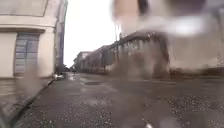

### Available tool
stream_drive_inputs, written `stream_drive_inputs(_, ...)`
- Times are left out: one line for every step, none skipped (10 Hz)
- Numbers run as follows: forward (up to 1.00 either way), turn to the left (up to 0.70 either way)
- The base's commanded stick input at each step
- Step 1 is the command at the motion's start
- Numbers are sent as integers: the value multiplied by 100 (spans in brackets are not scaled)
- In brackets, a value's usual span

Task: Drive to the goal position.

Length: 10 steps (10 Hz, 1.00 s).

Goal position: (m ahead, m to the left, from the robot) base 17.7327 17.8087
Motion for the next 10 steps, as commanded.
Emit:
stream_drive_inputs(70,2)
stream_drive_inputs(70,2)
stream_drive_inputs(70,2)
stream_drive_inputs(70,2)
stream_drive_inputs(70,2)
stream_drive_inputs(67,2)
stream_drive_inputs(56,2)
stream_drive_inputs(50,2)
stream_drive_inputs(50,2)
stream_drive_inputs(50,2)
